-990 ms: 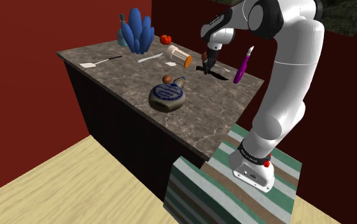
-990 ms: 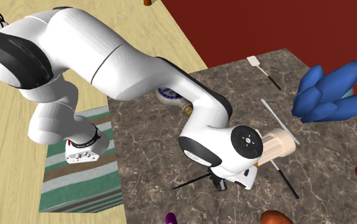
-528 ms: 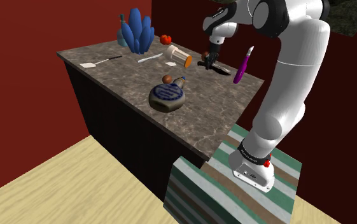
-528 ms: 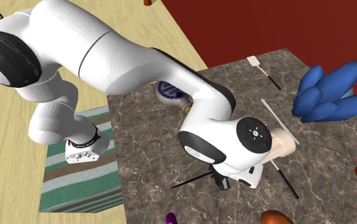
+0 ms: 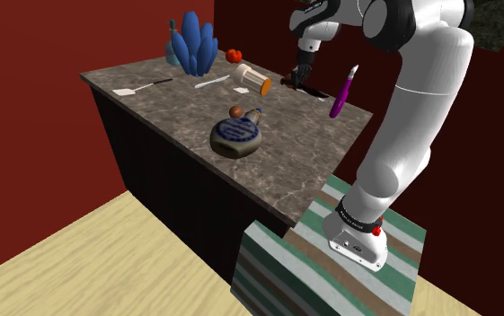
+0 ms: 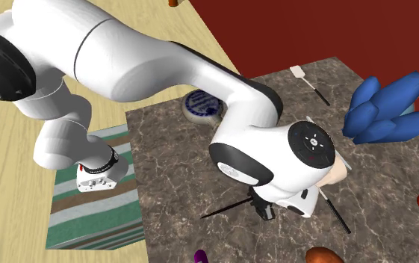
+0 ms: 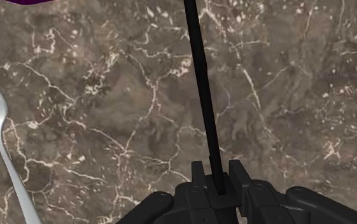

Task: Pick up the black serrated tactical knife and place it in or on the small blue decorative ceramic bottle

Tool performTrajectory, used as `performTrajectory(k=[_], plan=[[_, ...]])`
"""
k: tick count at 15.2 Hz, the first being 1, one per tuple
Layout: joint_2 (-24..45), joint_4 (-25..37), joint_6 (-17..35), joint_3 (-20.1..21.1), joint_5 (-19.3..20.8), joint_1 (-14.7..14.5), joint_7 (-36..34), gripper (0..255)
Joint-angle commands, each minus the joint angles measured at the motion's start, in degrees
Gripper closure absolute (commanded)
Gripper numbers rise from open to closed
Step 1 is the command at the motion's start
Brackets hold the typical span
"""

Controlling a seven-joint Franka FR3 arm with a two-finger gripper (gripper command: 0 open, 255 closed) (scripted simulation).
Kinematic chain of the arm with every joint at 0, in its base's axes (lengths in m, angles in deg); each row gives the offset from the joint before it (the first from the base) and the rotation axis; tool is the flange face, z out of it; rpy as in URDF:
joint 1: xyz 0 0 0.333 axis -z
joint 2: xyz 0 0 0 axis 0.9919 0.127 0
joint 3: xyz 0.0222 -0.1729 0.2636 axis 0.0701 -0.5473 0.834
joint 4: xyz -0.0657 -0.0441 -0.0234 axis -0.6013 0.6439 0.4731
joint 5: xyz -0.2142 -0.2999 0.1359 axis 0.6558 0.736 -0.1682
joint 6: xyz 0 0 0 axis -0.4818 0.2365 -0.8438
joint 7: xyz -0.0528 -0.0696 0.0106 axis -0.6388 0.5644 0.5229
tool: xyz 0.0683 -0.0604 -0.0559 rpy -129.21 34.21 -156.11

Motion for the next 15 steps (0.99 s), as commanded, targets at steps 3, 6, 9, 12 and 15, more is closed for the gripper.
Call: performTrajectory(k=[3,6,9,12,15], plan=[[-1.04,1.91,-2.82,-0.15,0.65,-0.15,-0.52,255],[-1.60,3.56,-4.95,-0.25,1.00,-0.19,-0.78,255],[-2.05,5.34,-7.12,-0.33,1.28,-0.20,-1.01,255],[-2.37,7.26,-9.32,-0.41,1.50,-0.18,-1.19,255],[-2.58,9.33,-11.57,-0.47,1.65,-0.12,-1.33,255]])
